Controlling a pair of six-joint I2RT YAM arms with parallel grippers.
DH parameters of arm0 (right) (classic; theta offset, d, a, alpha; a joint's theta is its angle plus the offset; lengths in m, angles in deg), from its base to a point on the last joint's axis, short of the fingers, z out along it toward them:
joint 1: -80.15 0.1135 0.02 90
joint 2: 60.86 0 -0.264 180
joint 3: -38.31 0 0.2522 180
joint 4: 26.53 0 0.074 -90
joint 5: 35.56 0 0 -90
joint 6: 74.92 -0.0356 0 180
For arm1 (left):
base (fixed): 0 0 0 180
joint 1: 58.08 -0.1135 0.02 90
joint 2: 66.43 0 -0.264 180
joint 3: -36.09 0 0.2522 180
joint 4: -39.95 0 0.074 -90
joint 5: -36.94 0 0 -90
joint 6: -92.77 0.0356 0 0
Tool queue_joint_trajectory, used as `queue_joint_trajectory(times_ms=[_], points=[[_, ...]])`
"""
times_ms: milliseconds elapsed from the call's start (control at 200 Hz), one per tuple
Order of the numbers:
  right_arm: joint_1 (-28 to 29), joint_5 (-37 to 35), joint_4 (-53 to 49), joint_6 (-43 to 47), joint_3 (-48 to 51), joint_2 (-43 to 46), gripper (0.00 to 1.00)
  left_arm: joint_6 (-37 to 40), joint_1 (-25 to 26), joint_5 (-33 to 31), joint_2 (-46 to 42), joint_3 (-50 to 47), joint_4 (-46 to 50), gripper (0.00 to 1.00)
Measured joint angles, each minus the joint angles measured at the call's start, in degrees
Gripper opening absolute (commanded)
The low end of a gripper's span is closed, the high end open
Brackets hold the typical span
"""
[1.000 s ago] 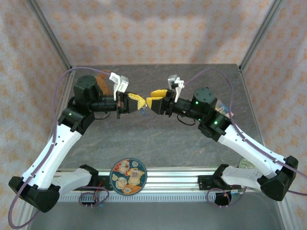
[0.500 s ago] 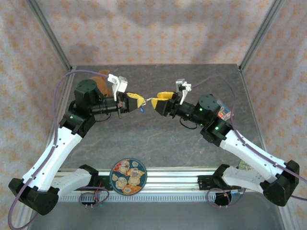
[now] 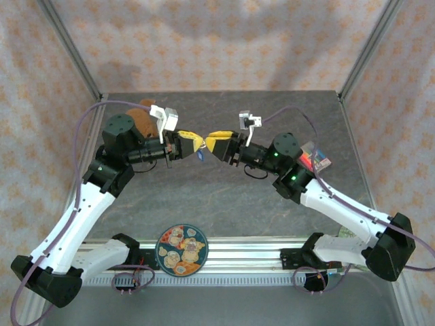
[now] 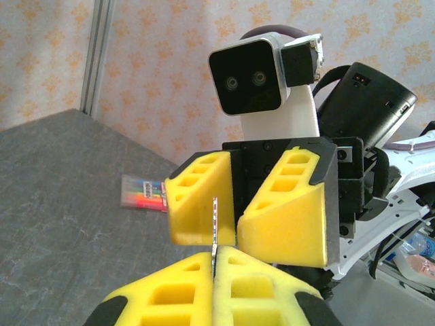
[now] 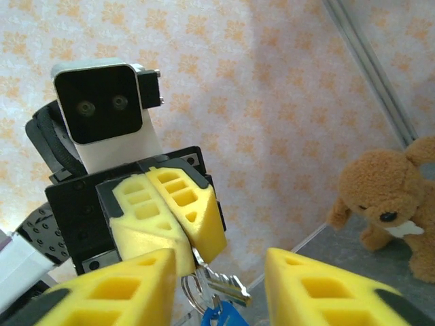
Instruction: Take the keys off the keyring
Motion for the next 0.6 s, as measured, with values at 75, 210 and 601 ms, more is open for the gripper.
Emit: queue_joint_trajectory(times_ms=[75, 210, 601], points=[[0.1, 0.2, 0.2, -0.1, 0.0, -0.4, 0.24, -0.2, 0.0, 0.0, 0.0, 0.0, -0.2, 0.0], [0.2, 0.9, 0.4, -0.2, -0.3, -0.6, 0.03, -0.4, -0.1, -0.4, -0.1, 0.0, -0.4, 0.0], [1.0, -1.0, -0.5, 2.9, -0.8, 0.0, 0.0, -0.6, 0.0, -3.1, -1.5, -0.8, -0.5, 0.42]])
